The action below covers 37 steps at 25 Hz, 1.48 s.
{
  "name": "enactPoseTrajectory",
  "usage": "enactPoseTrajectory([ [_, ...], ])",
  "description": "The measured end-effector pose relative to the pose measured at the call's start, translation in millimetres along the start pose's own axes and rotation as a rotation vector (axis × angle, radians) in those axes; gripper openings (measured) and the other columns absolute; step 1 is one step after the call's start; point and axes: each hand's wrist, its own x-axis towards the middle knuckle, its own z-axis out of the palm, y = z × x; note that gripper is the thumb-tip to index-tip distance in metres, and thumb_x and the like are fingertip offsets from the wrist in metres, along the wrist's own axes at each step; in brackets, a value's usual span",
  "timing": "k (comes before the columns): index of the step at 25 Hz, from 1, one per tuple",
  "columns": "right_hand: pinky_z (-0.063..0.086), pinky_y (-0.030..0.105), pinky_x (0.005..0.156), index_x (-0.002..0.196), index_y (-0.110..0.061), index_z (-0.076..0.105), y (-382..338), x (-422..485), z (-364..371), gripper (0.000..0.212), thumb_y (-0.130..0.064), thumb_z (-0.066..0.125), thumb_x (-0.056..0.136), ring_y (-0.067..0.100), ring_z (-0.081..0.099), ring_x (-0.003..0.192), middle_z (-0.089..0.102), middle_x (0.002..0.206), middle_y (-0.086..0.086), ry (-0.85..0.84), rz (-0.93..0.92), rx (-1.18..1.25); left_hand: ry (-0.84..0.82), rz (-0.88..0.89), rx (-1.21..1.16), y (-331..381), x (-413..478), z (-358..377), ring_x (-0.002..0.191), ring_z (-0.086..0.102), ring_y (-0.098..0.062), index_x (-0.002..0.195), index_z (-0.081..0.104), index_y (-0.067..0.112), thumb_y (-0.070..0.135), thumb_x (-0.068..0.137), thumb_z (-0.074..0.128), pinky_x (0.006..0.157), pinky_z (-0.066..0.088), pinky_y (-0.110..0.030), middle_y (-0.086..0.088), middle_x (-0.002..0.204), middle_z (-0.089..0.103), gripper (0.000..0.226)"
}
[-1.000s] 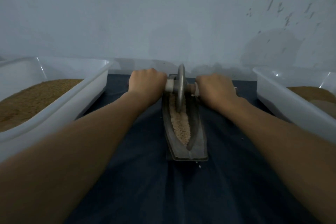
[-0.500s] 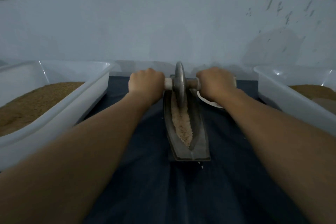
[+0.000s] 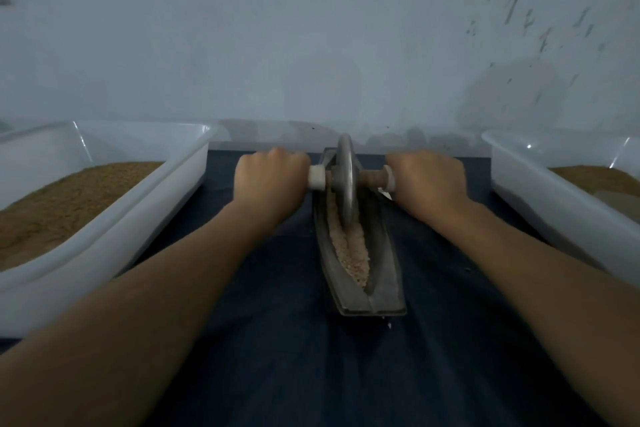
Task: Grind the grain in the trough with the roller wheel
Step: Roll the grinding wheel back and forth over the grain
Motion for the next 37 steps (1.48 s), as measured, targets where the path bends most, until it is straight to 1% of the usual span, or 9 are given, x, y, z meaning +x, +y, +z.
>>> enactPoseTrajectory([
  [4,0.047,0.034,0.059,0.083,-0.031,0.053,10,-3,5,0.019,-0.041,0.068,0.087,0.027,0.058,0.07,0.064,0.085,0.002,-0.106,0.007,0.085,-0.046,0.112,0.04,1,15,-11,0.071,0.061,-0.026,0.095,0.066,0.022,0.028,0.087,0.065,0.057,0.038,-0.034,-0.002,0.078,0.056,0.011],
  [8,0.002,0.016,0.048,0.069,-0.031,0.034,14,-54,-7,0.041,-0.038,0.072,0.056,0.001,0.002,0.052,0.007,0.061,-0.015,0.298,-0.205,-0.049,0.132,0.203,0.032,-11,-32,-17,0.043,0.006,-0.012,0.06,0.052,0.028,0.03,0.051,0.081,0.045,0.007,-0.019,0.008,0.055,0.01,0.031],
  [13,0.037,0.035,0.065,0.097,-0.025,0.057,-12,9,3,0.009,-0.031,0.063,0.094,0.031,0.064,0.092,0.062,0.094,0.003,-0.121,0.016,0.074,-0.045,0.052,0.073,9,18,-7,0.074,0.062,-0.028,0.099,0.066,0.022,0.02,0.092,0.056,0.057,0.039,-0.034,-0.004,0.085,0.06,0.012],
  [17,0.038,0.034,0.061,0.092,-0.028,0.05,-7,6,2,0.017,-0.031,0.067,0.091,0.028,0.062,0.082,0.059,0.089,0.001,-0.139,-0.048,0.068,-0.078,0.102,0.049,5,13,-9,0.073,0.062,-0.027,0.096,0.064,0.021,0.021,0.089,0.06,0.057,0.039,-0.033,-0.003,0.084,0.06,0.009],
  [22,0.004,0.016,0.051,0.072,-0.028,0.036,12,-58,-10,0.047,-0.023,0.077,0.049,0.002,0.0,0.053,0.005,0.062,-0.015,0.304,-0.264,-0.021,0.229,0.244,-0.015,-14,-42,-18,0.048,-0.004,-0.01,0.066,0.035,0.025,0.026,0.052,0.078,0.05,0.002,-0.019,0.01,0.058,0.005,0.045],
  [26,0.031,0.029,0.052,0.09,-0.026,0.055,-9,-4,-4,0.017,-0.025,0.071,0.086,0.023,0.056,0.064,0.058,0.078,0.0,0.013,-0.088,-0.079,0.026,0.018,-0.03,4,-11,1,0.05,0.04,-0.021,0.083,0.057,0.018,0.021,0.085,0.063,0.05,0.03,-0.031,0.002,0.064,0.042,0.007],
  [29,0.041,0.034,0.066,0.104,-0.02,0.061,-13,23,-9,0.014,-0.028,0.066,0.093,0.032,0.063,0.092,0.064,0.102,0.01,-0.16,-0.083,-0.007,-0.107,-0.033,-0.089,7,15,2,0.077,0.061,-0.03,0.1,0.065,0.019,0.017,0.092,0.055,0.061,0.039,-0.035,-0.004,0.083,0.056,0.012],
  [34,0.015,0.022,0.042,0.075,-0.035,0.031,6,-49,-21,0.04,-0.03,0.071,0.069,0.01,0.025,0.044,0.028,0.056,-0.012,0.099,-0.236,-0.089,0.213,0.224,-0.048,-14,-48,-14,0.045,0.001,-0.009,0.066,0.029,0.029,0.024,0.059,0.072,0.046,0.006,-0.017,0.01,0.057,0.007,0.043],
  [37,0.012,0.018,0.044,0.074,-0.034,0.036,5,-49,-15,0.042,-0.029,0.076,0.061,0.009,0.021,0.041,0.023,0.054,-0.013,0.158,-0.212,-0.122,0.22,0.216,-0.001,-12,-46,-14,0.043,-0.001,-0.01,0.065,0.029,0.026,0.021,0.054,0.071,0.047,0.005,-0.015,0.009,0.055,0.006,0.044],
])
